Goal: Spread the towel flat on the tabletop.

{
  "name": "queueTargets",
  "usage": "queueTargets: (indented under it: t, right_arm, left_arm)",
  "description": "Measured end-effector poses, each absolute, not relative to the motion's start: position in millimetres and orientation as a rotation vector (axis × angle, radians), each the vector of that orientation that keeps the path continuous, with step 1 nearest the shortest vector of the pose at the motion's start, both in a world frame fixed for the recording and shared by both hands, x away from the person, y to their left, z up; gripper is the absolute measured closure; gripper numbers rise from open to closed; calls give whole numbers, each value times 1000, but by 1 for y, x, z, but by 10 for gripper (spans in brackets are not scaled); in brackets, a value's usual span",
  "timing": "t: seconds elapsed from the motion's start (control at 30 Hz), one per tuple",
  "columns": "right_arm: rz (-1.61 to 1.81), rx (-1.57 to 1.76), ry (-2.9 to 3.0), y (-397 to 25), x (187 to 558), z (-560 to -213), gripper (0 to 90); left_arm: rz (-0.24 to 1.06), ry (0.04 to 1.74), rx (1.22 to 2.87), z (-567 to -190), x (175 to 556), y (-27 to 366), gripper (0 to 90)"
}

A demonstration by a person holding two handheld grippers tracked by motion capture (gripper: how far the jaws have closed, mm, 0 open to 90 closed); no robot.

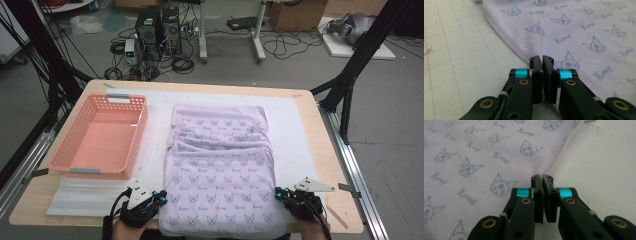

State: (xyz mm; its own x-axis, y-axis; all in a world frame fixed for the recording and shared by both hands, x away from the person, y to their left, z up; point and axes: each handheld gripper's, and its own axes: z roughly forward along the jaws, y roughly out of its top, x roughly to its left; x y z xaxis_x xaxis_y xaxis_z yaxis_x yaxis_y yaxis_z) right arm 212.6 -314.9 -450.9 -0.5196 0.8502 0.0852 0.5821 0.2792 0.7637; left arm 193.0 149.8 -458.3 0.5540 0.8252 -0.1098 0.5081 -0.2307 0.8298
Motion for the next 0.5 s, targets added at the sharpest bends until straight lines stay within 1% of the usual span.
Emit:
queueTargets:
  t: [0.1,0.23,0.5]
  right_arm:
    - [1095,1303,2222,-315,210,-449,884]
    - [1102,1308,2229,-320,203,-447,885]
    - [1089,1270,2273,-324,183,-443,887]
  left_arm:
    - [418,1111,1887,-457,194,156,869]
    - [347,1132,1875,-455,193,164,868]
    - [300,1112,1911,-450,184,171,869]
